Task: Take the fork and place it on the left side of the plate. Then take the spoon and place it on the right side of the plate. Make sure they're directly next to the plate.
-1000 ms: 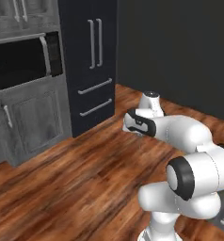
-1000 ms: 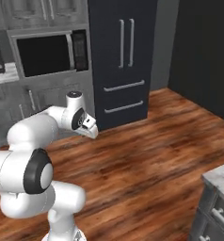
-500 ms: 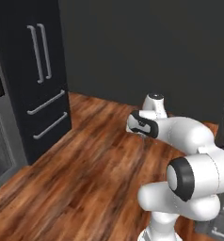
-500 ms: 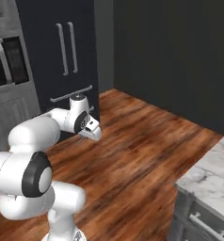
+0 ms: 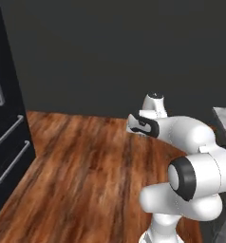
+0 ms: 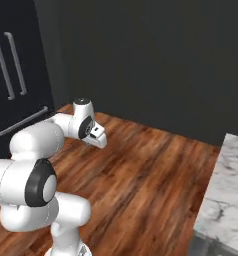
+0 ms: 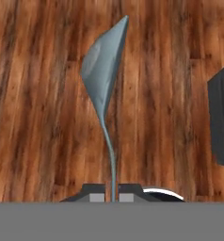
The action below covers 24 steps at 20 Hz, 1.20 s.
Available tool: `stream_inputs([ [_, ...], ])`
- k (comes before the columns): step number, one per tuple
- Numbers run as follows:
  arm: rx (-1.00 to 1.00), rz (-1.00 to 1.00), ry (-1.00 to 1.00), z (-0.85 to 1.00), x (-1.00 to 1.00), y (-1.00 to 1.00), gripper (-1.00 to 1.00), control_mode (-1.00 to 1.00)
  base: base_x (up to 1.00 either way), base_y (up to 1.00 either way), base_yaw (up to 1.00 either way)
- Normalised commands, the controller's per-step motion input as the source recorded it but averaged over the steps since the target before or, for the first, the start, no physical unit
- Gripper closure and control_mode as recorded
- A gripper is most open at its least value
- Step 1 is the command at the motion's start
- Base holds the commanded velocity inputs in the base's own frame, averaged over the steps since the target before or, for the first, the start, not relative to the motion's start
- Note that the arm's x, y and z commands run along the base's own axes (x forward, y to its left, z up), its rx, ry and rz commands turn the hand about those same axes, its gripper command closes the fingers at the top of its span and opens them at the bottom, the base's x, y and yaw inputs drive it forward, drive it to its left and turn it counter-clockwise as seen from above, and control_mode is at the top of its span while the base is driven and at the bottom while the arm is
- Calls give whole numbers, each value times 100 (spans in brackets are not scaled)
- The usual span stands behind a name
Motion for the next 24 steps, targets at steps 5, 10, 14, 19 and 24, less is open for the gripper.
stream_inputs([
  [5, 0, 0, 0, 0, 0, 0, 100, 100, 100, 53, -51],
  [10, 0, 0, 0, 0, 0, 0, 100, 100, 100, 51, -53],
  [14, 0, 0, 0, 0, 0, 0, 100, 100, 100, 51, -55],
  [19, 0, 0, 0, 0, 0, 0, 100, 100, 100, 51, -54],
  [24, 0, 0, 0, 0, 0, 0, 100, 100, 100, 50, -54],
])
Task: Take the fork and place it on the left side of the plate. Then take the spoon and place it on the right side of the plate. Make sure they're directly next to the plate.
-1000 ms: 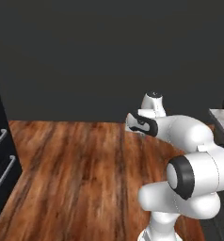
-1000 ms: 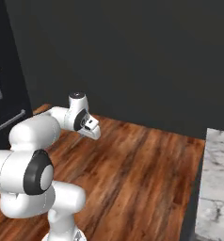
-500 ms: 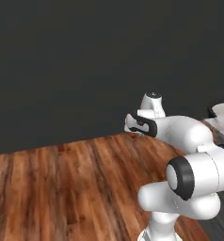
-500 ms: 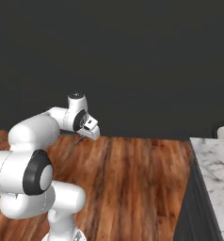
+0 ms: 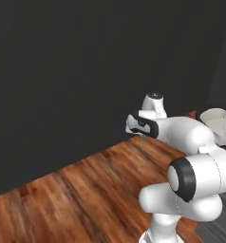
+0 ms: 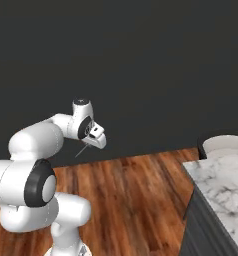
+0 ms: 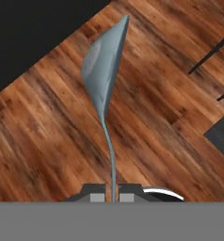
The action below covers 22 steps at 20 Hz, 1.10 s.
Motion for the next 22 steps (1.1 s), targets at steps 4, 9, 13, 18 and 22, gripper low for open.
stream_inputs([
  [4, 0, 0, 0, 0, 0, 0, 100, 100, 100, 46, -54],
  [9, 0, 0, 0, 0, 0, 0, 100, 100, 100, 60, -55],
  [13, 0, 0, 0, 0, 0, 0, 100, 100, 99, 56, -56],
  [18, 0, 0, 0, 0, 0, 0, 100, 100, 91, 49, -59],
  [22, 0, 0, 0, 0, 0, 0, 100, 100, 91, 46, -59],
])
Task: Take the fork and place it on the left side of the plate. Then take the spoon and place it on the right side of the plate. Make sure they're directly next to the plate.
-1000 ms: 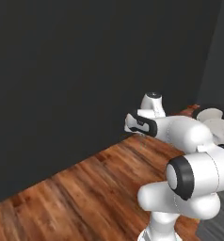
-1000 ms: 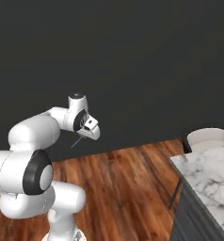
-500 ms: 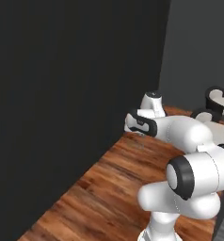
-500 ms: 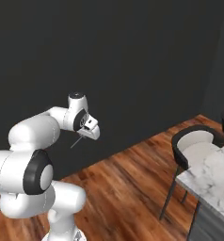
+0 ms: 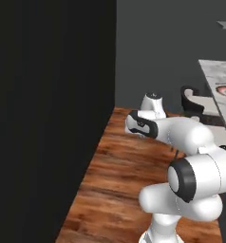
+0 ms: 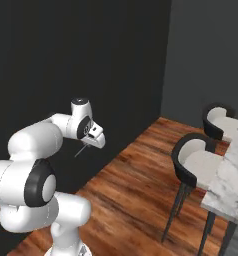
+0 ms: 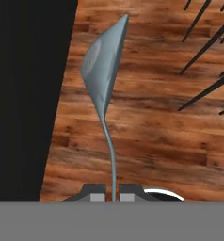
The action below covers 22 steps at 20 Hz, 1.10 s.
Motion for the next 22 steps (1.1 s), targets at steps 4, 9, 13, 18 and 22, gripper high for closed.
stream_inputs([
  [4, 0, 0, 0, 0, 0, 0, 100, 100, 90, 44, -59],
  [9, 0, 0, 0, 0, 0, 0, 100, 100, 86, 35, -60],
  [13, 0, 0, 0, 0, 0, 0, 100, 100, 94, 58, -57],
  [18, 0, 0, 0, 0, 0, 0, 100, 100, 95, 63, -56],
  [22, 0, 0, 0, 0, 0, 0, 100, 100, 82, 69, -60],
])
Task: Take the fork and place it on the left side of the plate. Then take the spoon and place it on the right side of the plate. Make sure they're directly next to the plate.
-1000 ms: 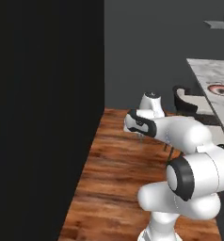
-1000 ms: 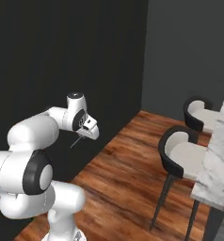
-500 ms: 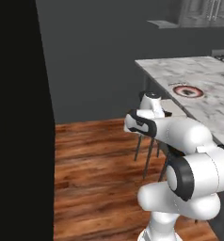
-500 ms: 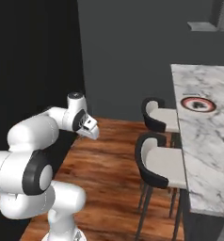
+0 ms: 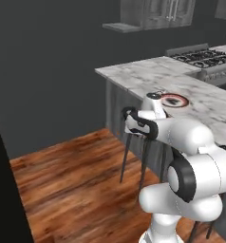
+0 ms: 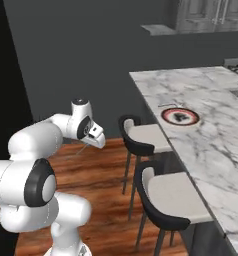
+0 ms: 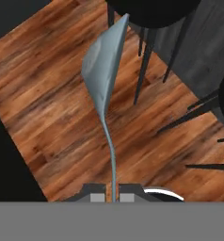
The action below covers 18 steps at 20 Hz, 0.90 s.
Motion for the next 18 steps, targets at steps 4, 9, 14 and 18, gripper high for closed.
stream_inputs([
  [4, 0, 0, 0, 0, 0, 0, 100, 100, 72, 67, -62],
  [9, 0, 0, 0, 0, 0, 0, 100, 100, 65, 64, -65],
  [14, 0, 0, 0, 0, 0, 0, 100, 100, 53, 60, -69],
  [18, 0, 0, 0, 0, 0, 0, 100, 100, 26, 67, -66],
])
